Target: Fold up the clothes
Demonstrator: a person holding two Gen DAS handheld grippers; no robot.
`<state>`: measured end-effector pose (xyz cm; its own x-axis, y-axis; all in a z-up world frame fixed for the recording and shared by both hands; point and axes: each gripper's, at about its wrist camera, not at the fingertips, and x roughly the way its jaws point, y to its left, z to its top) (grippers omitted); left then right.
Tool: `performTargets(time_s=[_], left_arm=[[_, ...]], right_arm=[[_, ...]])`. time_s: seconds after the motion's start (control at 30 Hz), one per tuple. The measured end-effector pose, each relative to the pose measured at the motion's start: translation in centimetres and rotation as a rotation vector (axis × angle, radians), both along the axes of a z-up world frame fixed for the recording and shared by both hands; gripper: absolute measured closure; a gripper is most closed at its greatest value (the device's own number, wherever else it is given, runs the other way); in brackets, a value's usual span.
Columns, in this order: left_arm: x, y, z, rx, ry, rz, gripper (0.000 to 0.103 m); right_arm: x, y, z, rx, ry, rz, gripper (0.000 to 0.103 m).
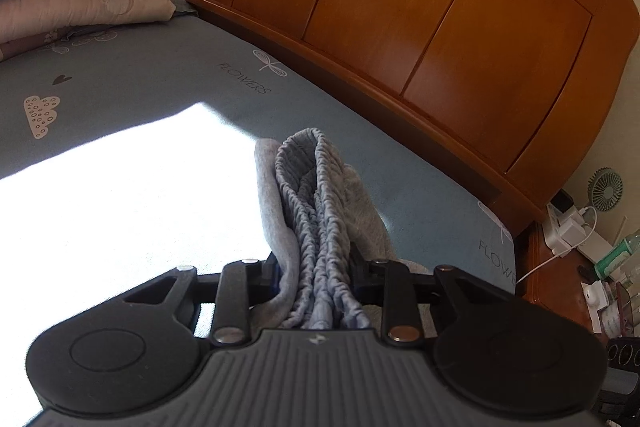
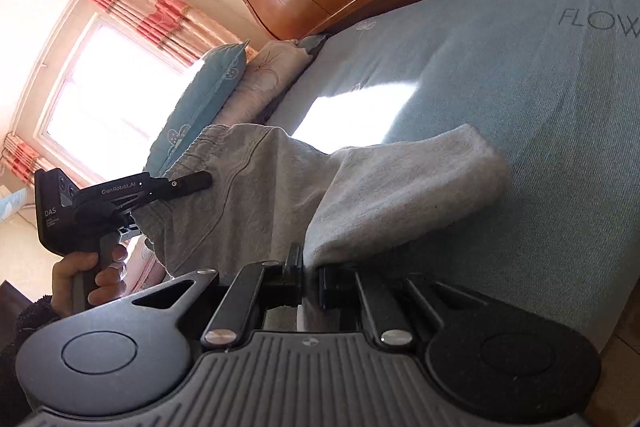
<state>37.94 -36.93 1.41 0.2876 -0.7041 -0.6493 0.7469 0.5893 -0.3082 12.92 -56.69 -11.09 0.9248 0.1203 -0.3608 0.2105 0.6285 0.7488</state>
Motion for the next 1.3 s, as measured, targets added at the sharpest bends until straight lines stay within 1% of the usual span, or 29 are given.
performTargets(time_s=[0.03, 0.1, 0.13, 0.23, 0.33, 0.37, 0.4, 0.47, 0.5, 0.53, 0.6, 0.67, 0.7, 0.73, 0.8, 0.9, 0.97, 1.07, 1.13, 1.17, 1.2, 1.23, 1.27, 1.3], left_arm=[[0.0, -0.4, 0.2, -0.002, -0.008, -0.007, 0.076], [-0.3, -1.9, -0.4, 0.022, -0.013, -0.026, 0.075], [-0.4, -2.6, -0.7, 0.034, -0.015, -0.035, 0.075], [-0.6, -4.7, -2.9, 0.102, -0.026, -0.065, 0.074], [0.1, -6.1, -4.3, 0.171, -0.039, -0.031, 0.069], [0.3, -6.0, -4.5, 0.177, -0.038, -0.018, 0.067], [0.6, -5.5, -4.4, 0.169, -0.029, -0.005, 0.063], [1.3, -4.3, -3.9, 0.154, -0.012, 0.016, 0.059], [1.5, -3.4, -3.2, 0.151, -0.025, 0.037, 0.054], [1.7, -2.5, -2.5, 0.148, -0.040, 0.060, 0.048], [2.0, -0.7, -1.1, 0.142, -0.069, 0.104, 0.047], [2.4, 1.3, 0.4, 0.126, -0.098, 0.154, 0.043], [2.3, 2.0, 0.9, 0.112, -0.100, 0.164, 0.041], [2.2, 2.6, 1.3, 0.098, -0.100, 0.173, 0.037], [1.9, 3.4, 1.8, 0.076, -0.095, 0.173, 0.035], [0.8, 2.5, 0.4, 0.058, -0.061, 0.086, 0.034], [0.0, 0.7, -1.6, 0.053, -0.029, 0.005, 0.033], [-0.7, -1.2, -4.5, 0.062, -0.020, -0.048, 0.033], [-1.2, -1.7, -6.5, 0.081, -0.005, -0.045, 0.033], [-1.4, -1.6, -7.2, 0.104, -0.015, -0.029, 0.033], [-1.1, -1.3, -8.0, 0.154, -0.026, 0.016, 0.032], [-0.8, -1.0, -8.8, 0.207, -0.038, 0.062, 0.035], [-0.3, -0.4, -9.4, 0.236, -0.030, 0.095, 0.039], [0.4, 1.0, -9.9, 0.207, 0.011, 0.108, 0.042]], right_arm=[[-0.2, 0.2, 0.4, -0.019, -0.004, -0.008, 0.094], [-0.7, 0.6, 1.2, -0.058, -0.013, -0.024, 0.094], [-0.8, 0.7, 0.9, -0.058, -0.001, -0.035, 0.094], [-1.0, 0.7, -0.6, -0.062, 0.054, -0.085, 0.094], [-1.4, 0.2, -2.2, -0.038, 0.107, -0.124, 0.093], [-1.5, 0.0, -2.5, -0.031, 0.115, -0.127, 0.091], [-1.6, -0.2, -2.7, -0.023, 0.119, -0.128, 0.088], [-1.8, -0.5, -3.1, -0.012, 0.128, -0.133, 0.080], [-1.9, -0.6, -3.2, -0.009, 0.132, -0.138, 0.071], [-2.1, -0.8, -3.3, -0.004, 0.137, -0.147, 0.066], [-2.4, -1.0, -3.7, 0.016, 0.139, -0.160, 0.062], [-2.7, -1.0, -4.0, 0.033, 0.139, -0.173, 0.058], [-2.7, -1.0, -4.0, 0.036, 0.137, -0.180, 0.055], [-2.8, -1.0, -4.0, 0.039, 0.134, -0.188, 0.055], [-3.1, -0.9, -3.7, 0.040, 0.132, -0.214, 0.055], [-3.9, -0.7, -2.8, 0.024, 0.137, -0.298, 0.052], [-4.5, -0.6, -1.9, -0.003, 0.136, -0.365, 0.051], [-5.5, -0.6, -0.7, -0.072, 0.106, -0.426, 0.048], [-5.4, -1.1, -0.3, -0.089, 0.088, -0.425, 0.046], [-5.3, -1.5, -0.2, -0.086, 0.083, -0.415, 0.046], [-5.0, -1.9, -0.4, -0.070, 0.083, -0.407, 0.046], [-4.8, -2.3, -0.5, -0.051, 0.086, -0.399, 0.046], [-4.8, -2.7, -0.9, -0.024, 0.093, -0.401, 0.046], [-4.9, -3.1, -1.3, 0.014, 0.096, -0.409, 0.046]])
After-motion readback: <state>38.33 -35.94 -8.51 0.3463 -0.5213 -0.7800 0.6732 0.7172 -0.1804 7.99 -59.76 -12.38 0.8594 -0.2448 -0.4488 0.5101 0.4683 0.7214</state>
